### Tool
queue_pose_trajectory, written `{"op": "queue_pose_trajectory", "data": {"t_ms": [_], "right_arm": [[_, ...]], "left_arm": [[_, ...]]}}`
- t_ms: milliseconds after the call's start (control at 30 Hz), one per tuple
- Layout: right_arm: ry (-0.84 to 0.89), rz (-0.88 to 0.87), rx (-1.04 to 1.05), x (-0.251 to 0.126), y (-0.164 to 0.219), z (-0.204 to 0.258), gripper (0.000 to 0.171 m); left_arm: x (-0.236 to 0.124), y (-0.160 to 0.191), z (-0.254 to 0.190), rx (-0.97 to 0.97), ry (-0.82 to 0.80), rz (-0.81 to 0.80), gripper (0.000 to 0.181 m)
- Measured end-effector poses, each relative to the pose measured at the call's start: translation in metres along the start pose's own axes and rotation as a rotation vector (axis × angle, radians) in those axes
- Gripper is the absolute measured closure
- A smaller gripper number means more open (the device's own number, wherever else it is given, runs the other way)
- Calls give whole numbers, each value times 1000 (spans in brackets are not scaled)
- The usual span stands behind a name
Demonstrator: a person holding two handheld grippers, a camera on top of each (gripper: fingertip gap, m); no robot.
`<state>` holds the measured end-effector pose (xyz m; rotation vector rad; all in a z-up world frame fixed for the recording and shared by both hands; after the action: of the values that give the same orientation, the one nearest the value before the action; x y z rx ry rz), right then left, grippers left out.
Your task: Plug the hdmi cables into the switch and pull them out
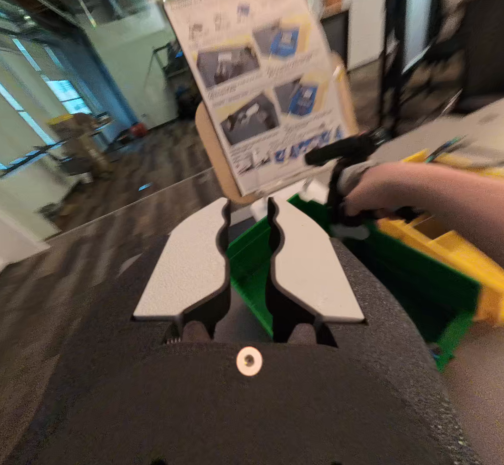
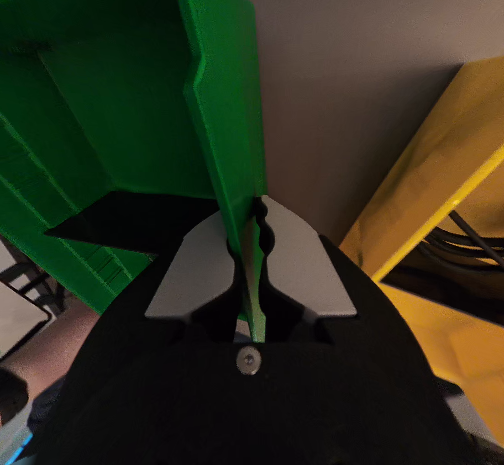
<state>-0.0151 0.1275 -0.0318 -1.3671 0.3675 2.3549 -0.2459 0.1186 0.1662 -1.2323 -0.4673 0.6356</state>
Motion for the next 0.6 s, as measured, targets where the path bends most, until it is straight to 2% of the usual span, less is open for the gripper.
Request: {"op": "queue_pose_trajectory", "data": {"t_ms": [133,233,333,400,467,600], "right_arm": [[47,70,-74,-36,0,28,165],[16,49,-102,-69,4,41,164],[-9,5,-118,-118,15,30,163],[-8,-56,-89,-161,25,5,162],[-2,-131,-39,-207,43,-32,162],[26,-280,142,-281,107,-133,163]], "left_arm": [[-27,-10,34,-248,96,-92,159],[-47,-15,54,-313,63,-158,159],[-69,-28,55,-344,73,-249,160],[-75,-33,40,-351,171,-256,157],[-70,-37,22,-380,284,-236,139],[-29,-23,-34,-331,464,-60,127]]}}
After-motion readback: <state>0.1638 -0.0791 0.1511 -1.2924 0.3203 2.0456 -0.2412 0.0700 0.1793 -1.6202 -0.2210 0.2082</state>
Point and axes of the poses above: each gripper's, where its closed fingertips meet, x out along the fingers, y out of its underside, z = x × y across the jaws, the point moved 5 cm from there along -x, back along the fingers, and after that the axes turned 12 degrees about -y, right-handed, at the moved point
